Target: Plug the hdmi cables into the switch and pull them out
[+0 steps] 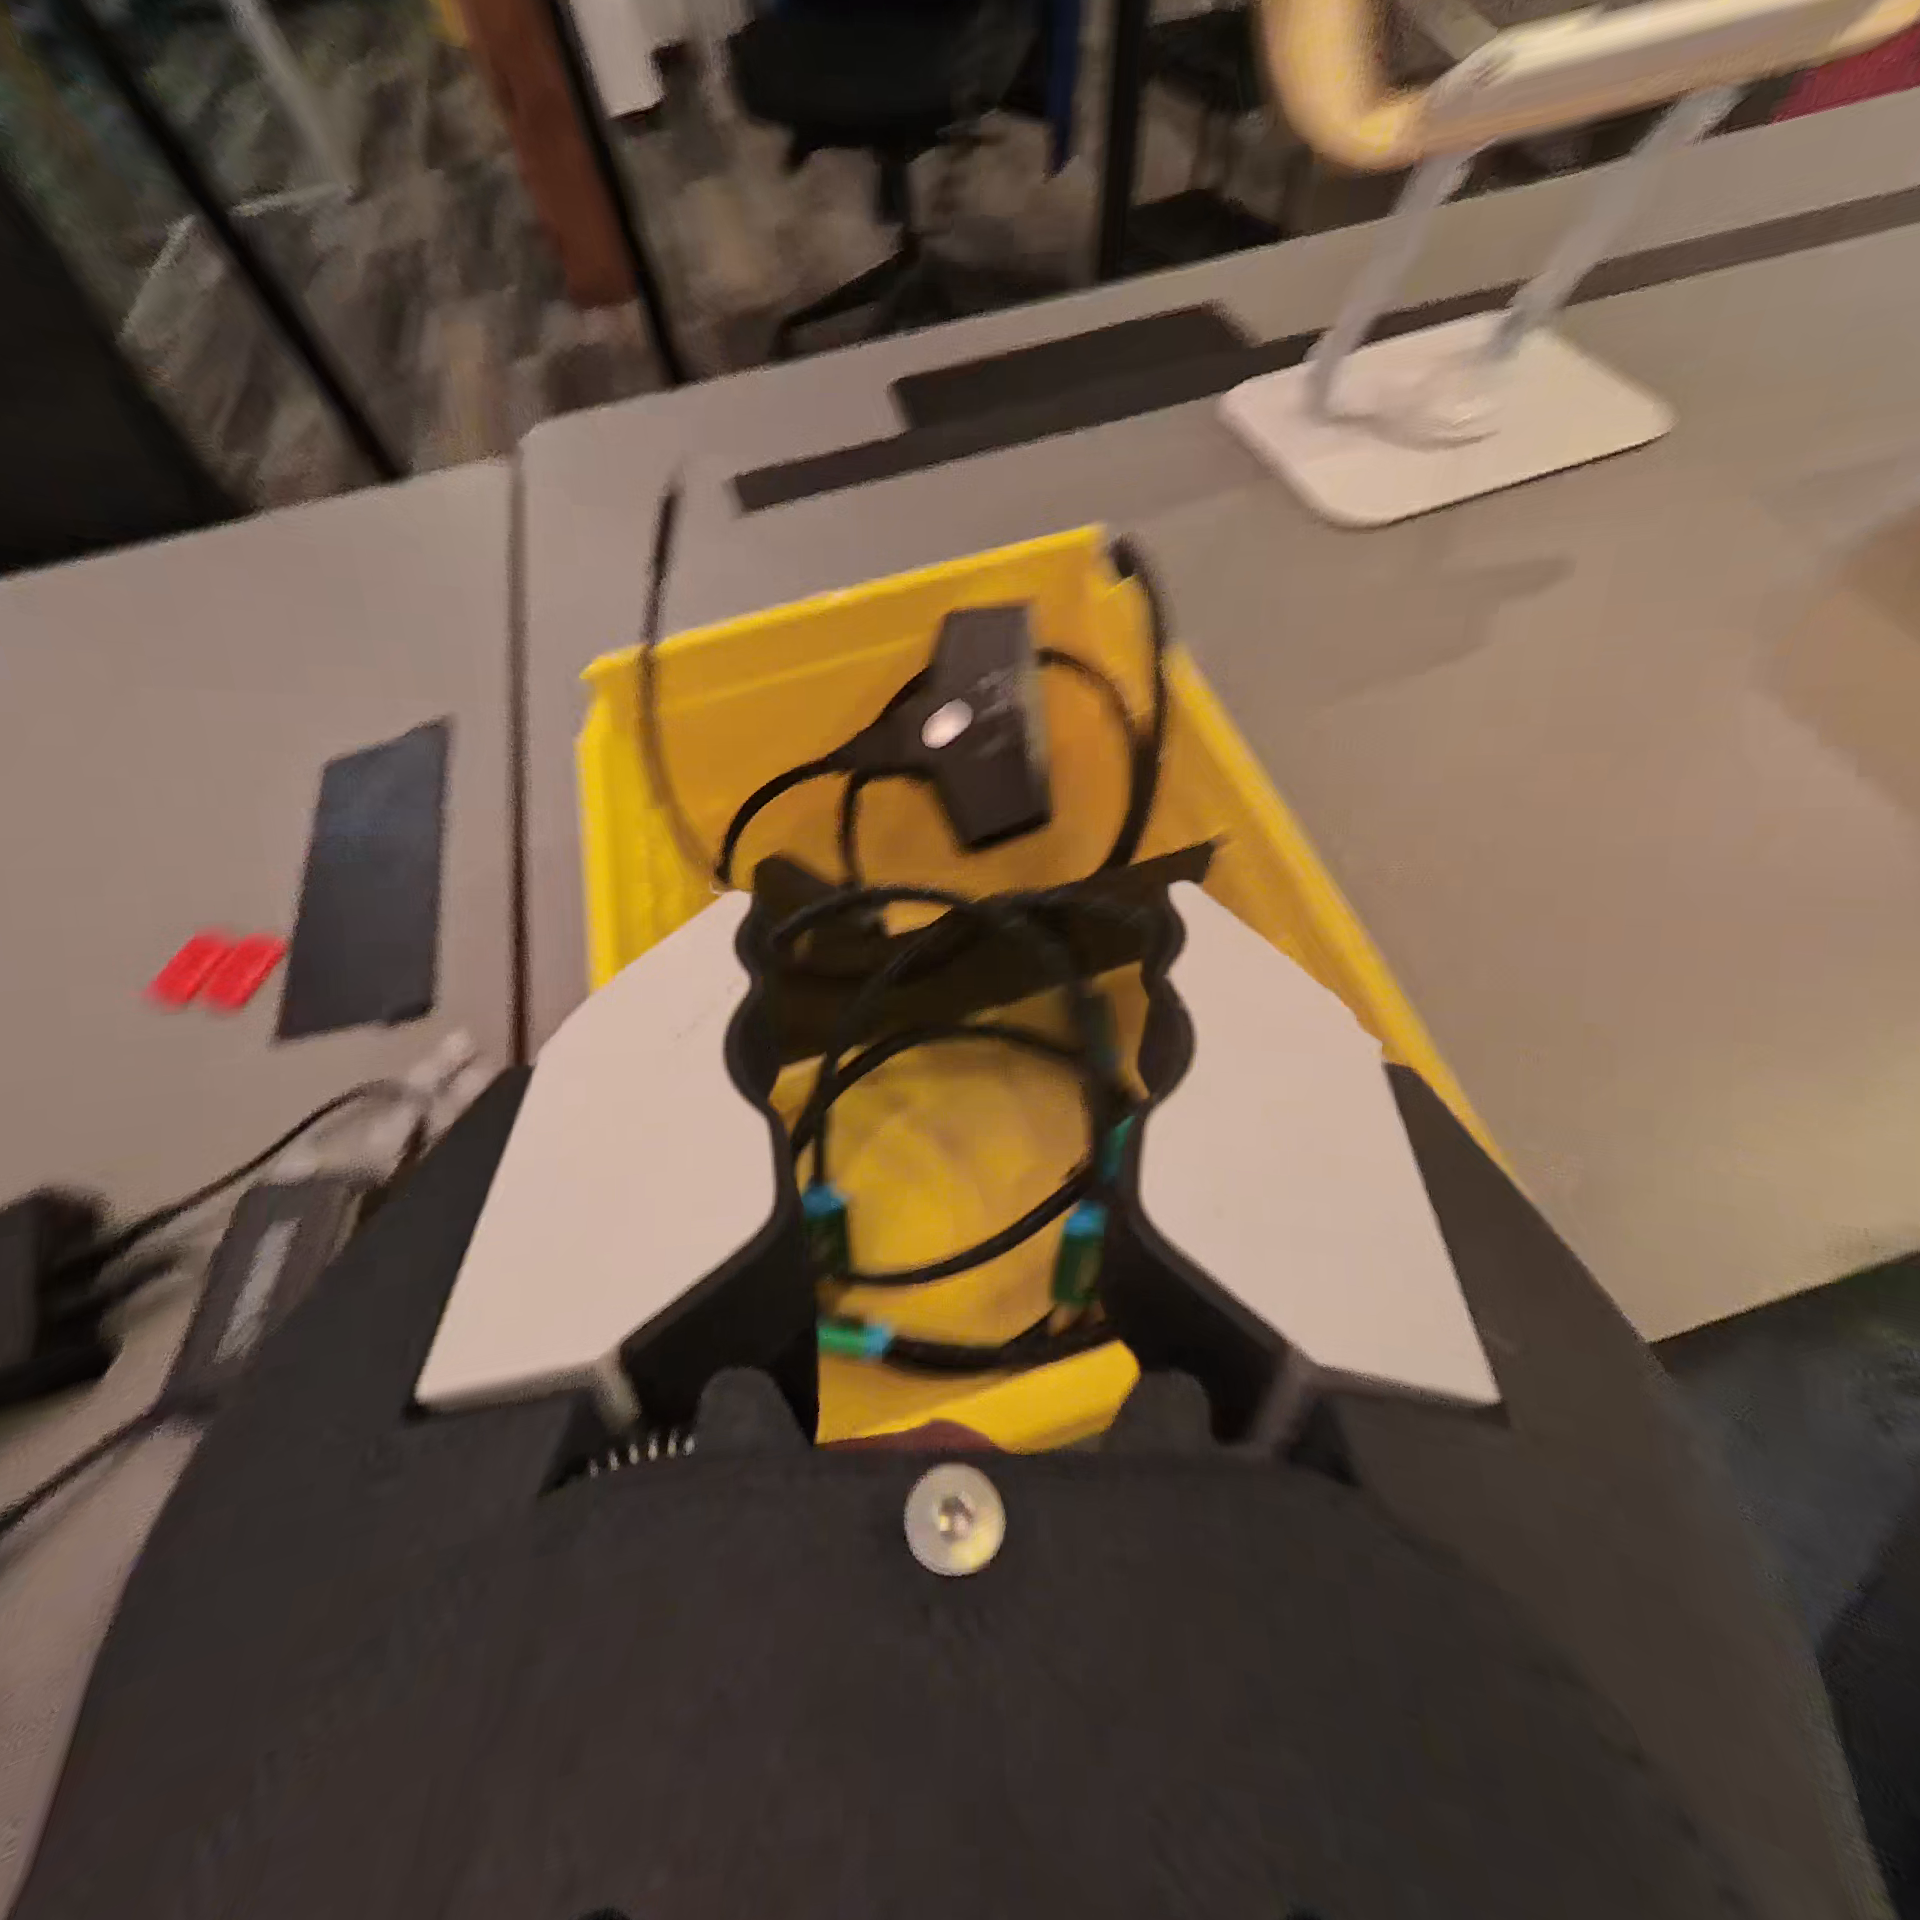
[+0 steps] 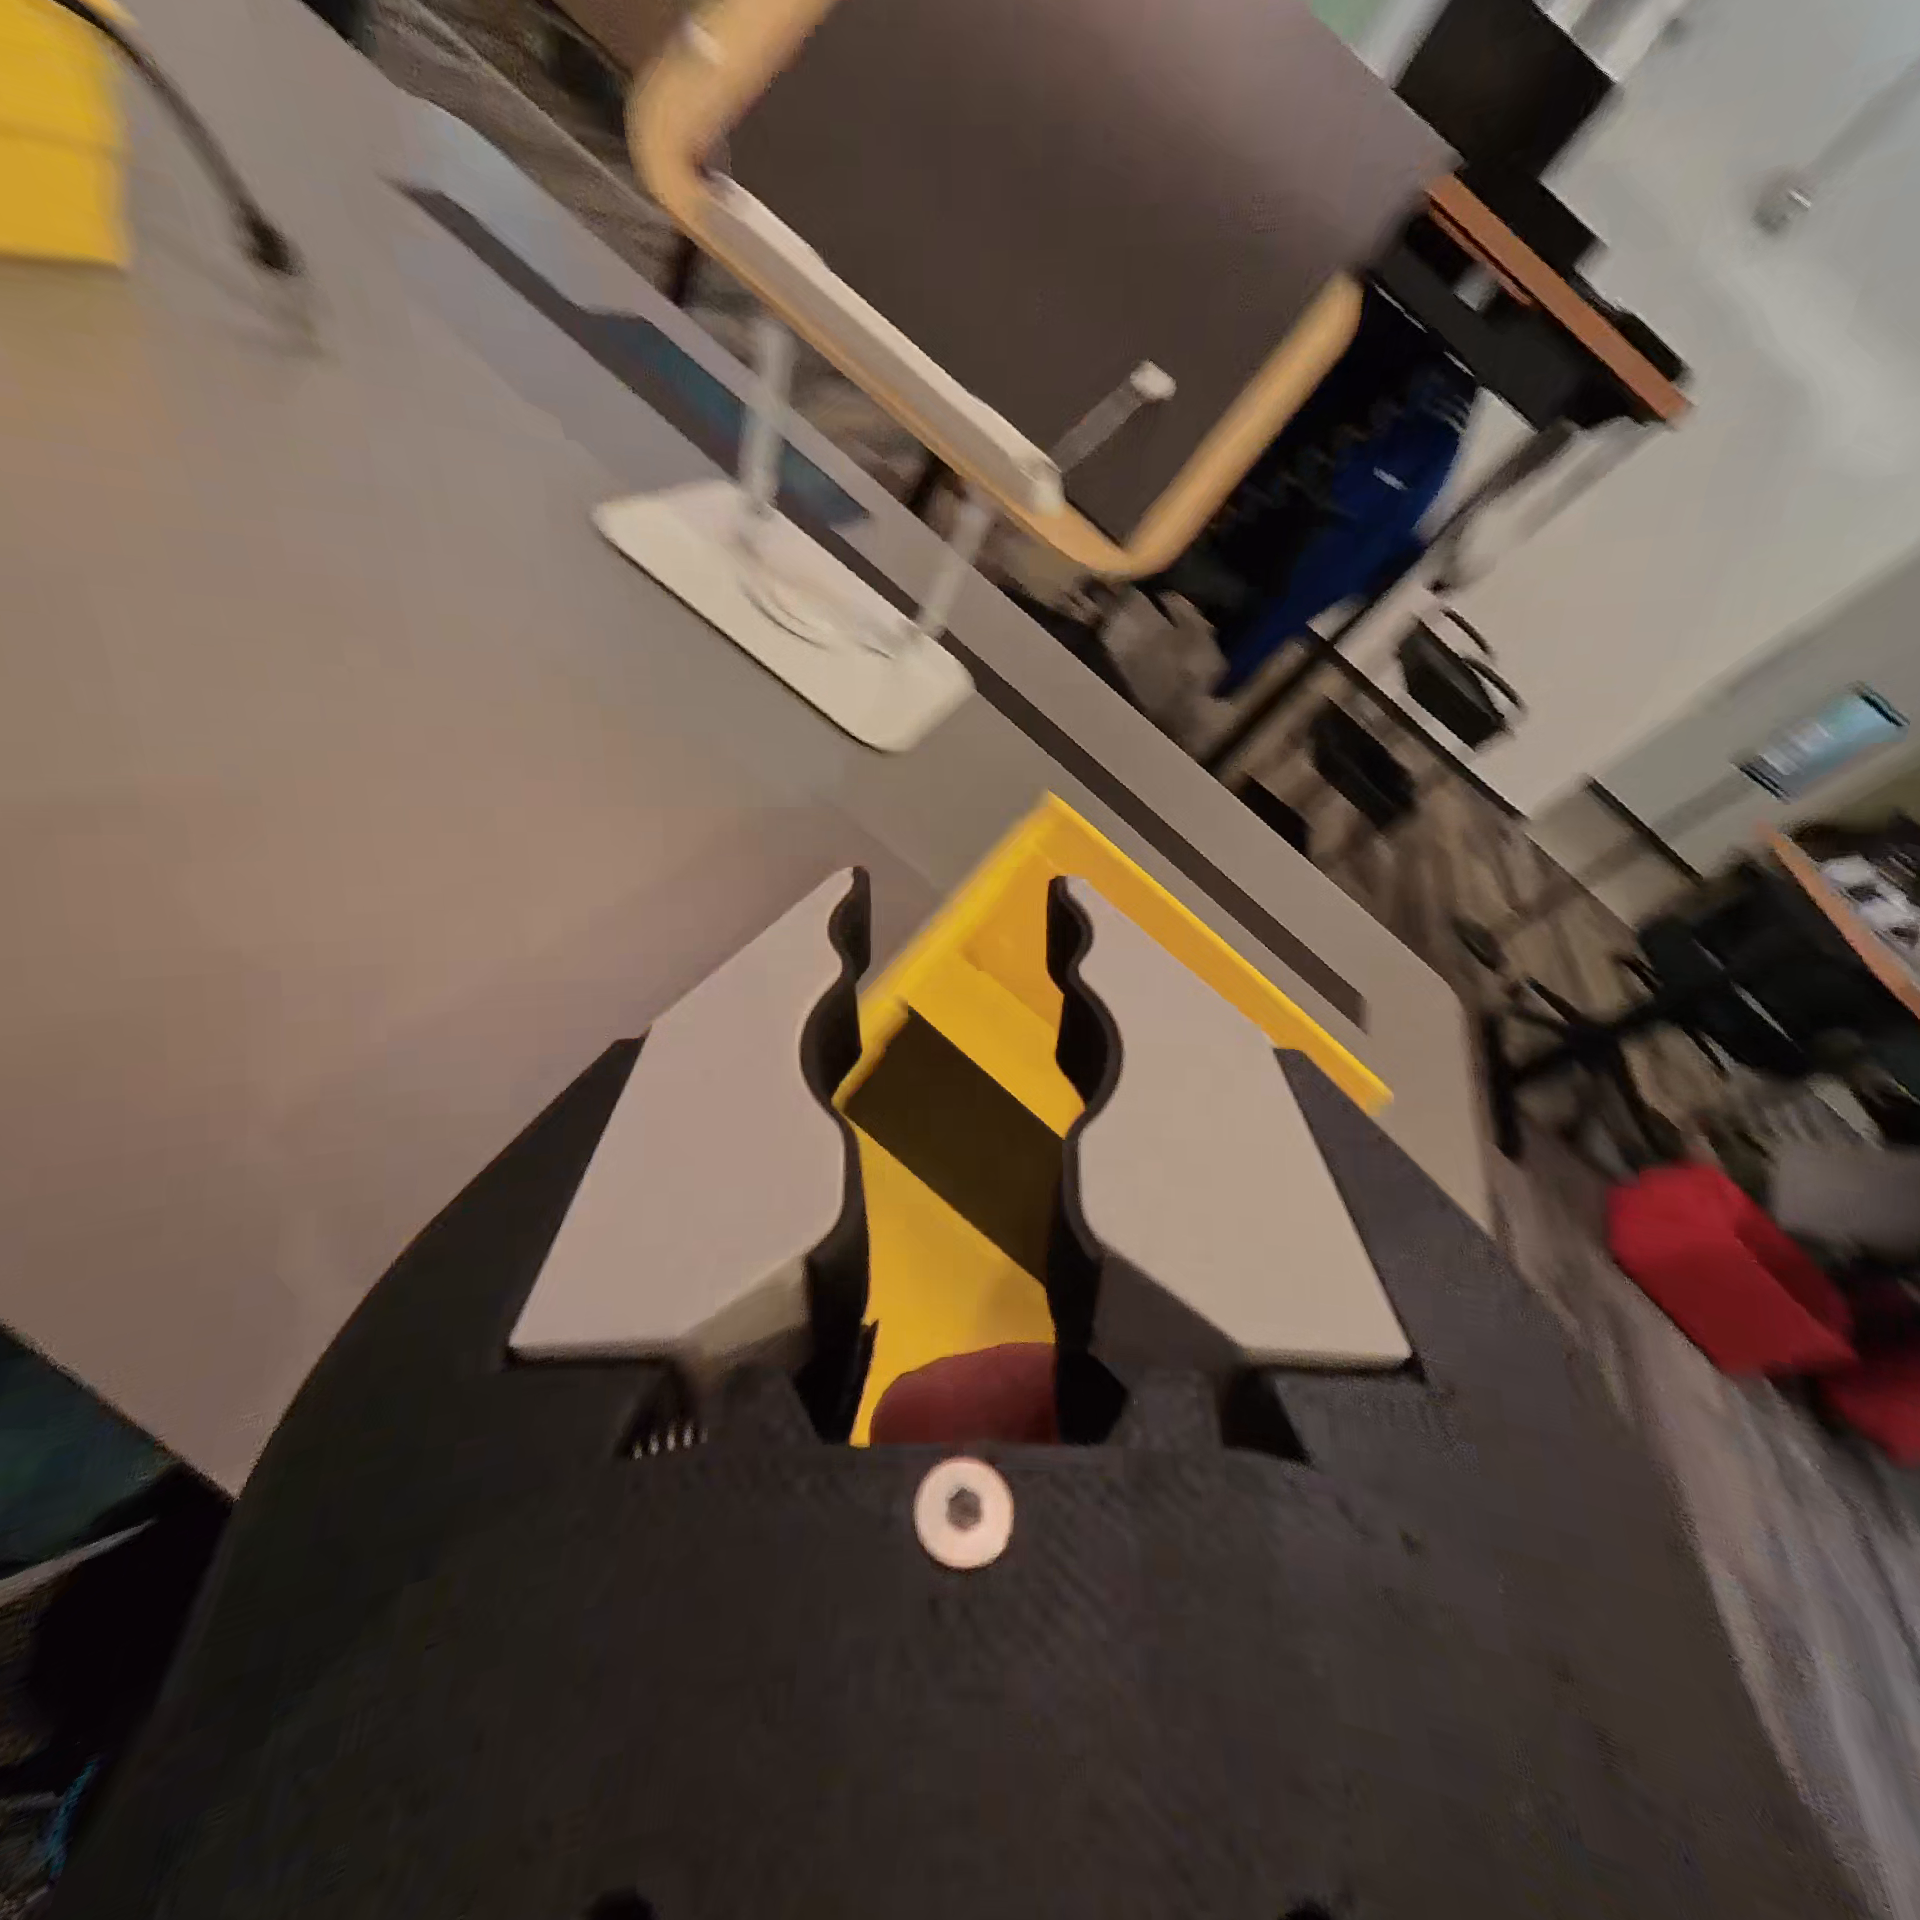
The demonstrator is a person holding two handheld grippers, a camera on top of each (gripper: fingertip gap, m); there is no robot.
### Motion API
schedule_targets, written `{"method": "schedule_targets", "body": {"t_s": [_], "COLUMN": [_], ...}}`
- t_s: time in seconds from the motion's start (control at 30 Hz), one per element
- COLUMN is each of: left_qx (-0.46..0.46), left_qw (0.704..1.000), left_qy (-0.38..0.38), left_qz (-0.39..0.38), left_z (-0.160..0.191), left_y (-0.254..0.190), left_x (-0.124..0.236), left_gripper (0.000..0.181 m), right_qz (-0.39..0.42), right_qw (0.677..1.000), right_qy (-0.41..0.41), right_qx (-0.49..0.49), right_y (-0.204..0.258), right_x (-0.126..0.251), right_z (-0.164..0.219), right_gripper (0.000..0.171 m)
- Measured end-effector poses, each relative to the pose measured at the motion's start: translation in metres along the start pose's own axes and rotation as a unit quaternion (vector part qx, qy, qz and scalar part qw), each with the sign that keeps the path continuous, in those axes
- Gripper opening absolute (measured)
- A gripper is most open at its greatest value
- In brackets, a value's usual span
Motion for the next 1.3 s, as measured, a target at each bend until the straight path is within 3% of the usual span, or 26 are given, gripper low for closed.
{"method": "schedule_targets", "body": {"t_s": [0.13, 0.23, 0.4, 0.57, 0.77, 0.97, 1.13, 1.23, 1.3], "left_qx": [-0.025, -0.055, -0.13, -0.163, -0.165, -0.143, -0.195, -0.249, -0.279], "left_qw": [0.995, 0.983, 0.96, 0.94, 0.925, 0.922, 0.932, 0.943, 0.945], "left_qy": [-0.028, -0.006, 0.031, 0.11, 0.194, 0.198, 0.108, 0.059, 0.074], "left_qz": [0.096, 0.172, 0.248, 0.278, 0.283, 0.3, 0.286, 0.212, 0.154], "left_z": [-0.04, -0.043, -0.013, 0.044, 0.098, 0.098, 0.034, -0.016, -0.031], "left_y": [-0.071, -0.146, -0.241, -0.28, -0.289, -0.288, -0.267, -0.209, -0.155], "left_x": [-0.026, -0.058, -0.114, -0.162, -0.177, -0.175, -0.145, -0.131, -0.13], "left_gripper": [0.088, 0.104, 0.11, 0.113, 0.109, 0.102, 0.091, 0.071, 0.061], "right_qz": [-0.114, -0.183, -0.246, -0.295, -0.329, -0.347, -0.351, -0.343, -0.341], "right_qw": [0.991, 0.976, 0.964, 0.951, 0.941, 0.934, 0.933, 0.937, 0.939], "right_qy": [-0.062, -0.086, -0.056, -0.015, 0.049, 0.071, 0.064, 0.056, 0.052], "right_qx": [-0.037, -0.082, -0.082, -0.088, -0.064, -0.044, -0.036, -0.022, -0.014], "right_y": [0.068, 0.11, 0.162, 0.199, 0.222, 0.228, 0.23, 0.23, 0.231], "right_x": [-0.035, -0.061, -0.112, -0.157, -0.182, -0.189, -0.186, -0.185, -0.184], "right_z": [-0.035, -0.05, -0.035, -0.003, 0.033, 0.038, 0.038, 0.037, 0.037], "right_gripper": [0.033, 0.044, 0.058, 0.08, 0.078, 0.071, 0.065, 0.059, 0.056]}}
Point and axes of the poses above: each gripper's, where its closed fingertips meet, x back along the fingers, z out of its underside, y = z × x across the jaws, the point moved 4 cm from there along x, back along the fingers, and after that the axes turned 8 degrees about -y, right-handed, at the moved point
